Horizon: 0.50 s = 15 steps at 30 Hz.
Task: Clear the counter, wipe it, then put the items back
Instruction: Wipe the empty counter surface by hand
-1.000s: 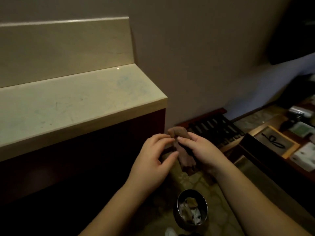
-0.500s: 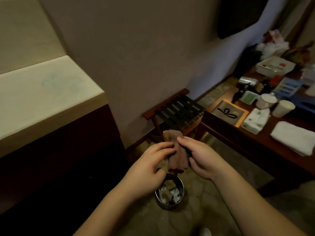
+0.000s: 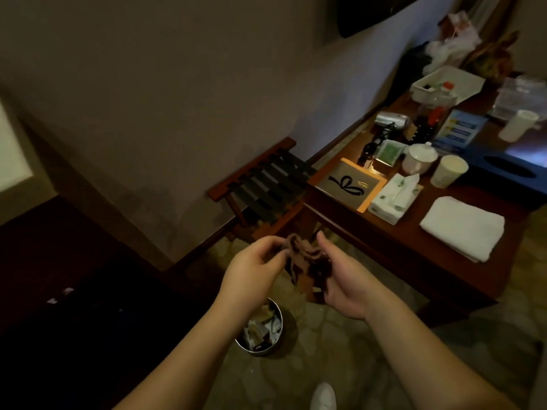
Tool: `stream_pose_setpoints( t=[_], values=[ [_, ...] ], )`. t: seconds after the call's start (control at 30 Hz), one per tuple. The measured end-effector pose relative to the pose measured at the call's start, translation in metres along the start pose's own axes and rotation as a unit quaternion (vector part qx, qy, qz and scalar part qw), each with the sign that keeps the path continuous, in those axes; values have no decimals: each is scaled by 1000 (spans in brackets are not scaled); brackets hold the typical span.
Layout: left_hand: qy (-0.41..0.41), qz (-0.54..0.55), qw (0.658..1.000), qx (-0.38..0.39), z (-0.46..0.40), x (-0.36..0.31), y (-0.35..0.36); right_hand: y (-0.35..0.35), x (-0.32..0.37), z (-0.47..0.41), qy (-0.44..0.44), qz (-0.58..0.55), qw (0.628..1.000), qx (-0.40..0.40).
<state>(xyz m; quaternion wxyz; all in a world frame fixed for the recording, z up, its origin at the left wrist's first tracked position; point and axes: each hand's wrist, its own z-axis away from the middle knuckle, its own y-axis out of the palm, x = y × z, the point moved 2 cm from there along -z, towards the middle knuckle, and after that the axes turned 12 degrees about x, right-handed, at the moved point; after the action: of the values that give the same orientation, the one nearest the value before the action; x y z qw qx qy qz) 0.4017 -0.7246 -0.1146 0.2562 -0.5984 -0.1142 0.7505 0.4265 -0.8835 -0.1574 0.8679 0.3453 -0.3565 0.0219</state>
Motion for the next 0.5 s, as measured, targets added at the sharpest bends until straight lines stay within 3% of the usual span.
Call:
stream_pose_setpoints(
  t=[0.17, 0.5],
  values=[
    [-46, 119, 992, -22, -32, -11, 27, -40, 14, -2, 32, 30, 999, -4],
    [-81, 222, 970, -56, -78, 4, 41, -78, 24, -26, 21, 8, 998, 59]
  ],
)
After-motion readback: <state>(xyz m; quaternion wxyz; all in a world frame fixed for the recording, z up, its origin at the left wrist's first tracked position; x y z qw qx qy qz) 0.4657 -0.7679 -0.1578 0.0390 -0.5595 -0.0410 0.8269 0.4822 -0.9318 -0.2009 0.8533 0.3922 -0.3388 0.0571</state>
